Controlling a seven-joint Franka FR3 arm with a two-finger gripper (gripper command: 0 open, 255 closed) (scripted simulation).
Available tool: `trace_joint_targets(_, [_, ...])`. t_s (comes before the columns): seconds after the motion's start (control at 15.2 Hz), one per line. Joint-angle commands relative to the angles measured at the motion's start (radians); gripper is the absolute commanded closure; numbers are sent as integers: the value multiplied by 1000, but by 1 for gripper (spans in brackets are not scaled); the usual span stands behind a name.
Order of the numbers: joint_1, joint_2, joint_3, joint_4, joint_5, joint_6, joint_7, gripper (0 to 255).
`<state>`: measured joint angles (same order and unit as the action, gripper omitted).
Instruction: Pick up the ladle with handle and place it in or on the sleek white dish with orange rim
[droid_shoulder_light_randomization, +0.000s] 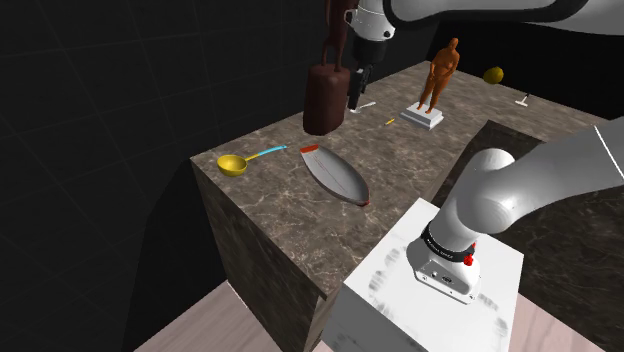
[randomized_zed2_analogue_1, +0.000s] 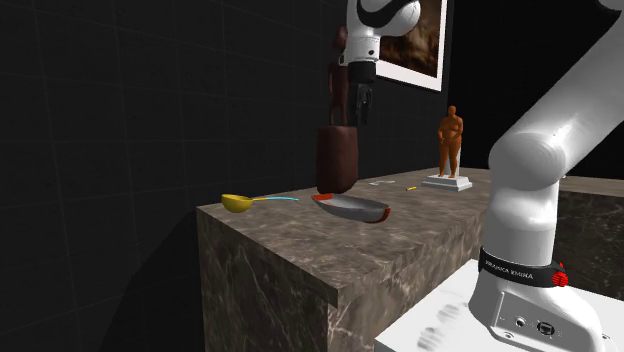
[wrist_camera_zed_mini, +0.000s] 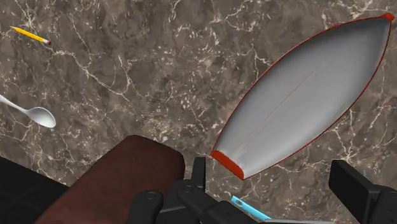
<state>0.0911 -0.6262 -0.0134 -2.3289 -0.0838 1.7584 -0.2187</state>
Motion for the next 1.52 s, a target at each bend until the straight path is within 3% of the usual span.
trace_joint_targets(0.0, [23, 59, -13, 6, -5, 68, -70, 0])
trace_joint_targets(0.73, [139, 394, -55, 81, 12, 387, -444, 0])
trace_joint_targets(1.45, [219, 716, -11, 235, 76, 599, -813, 0])
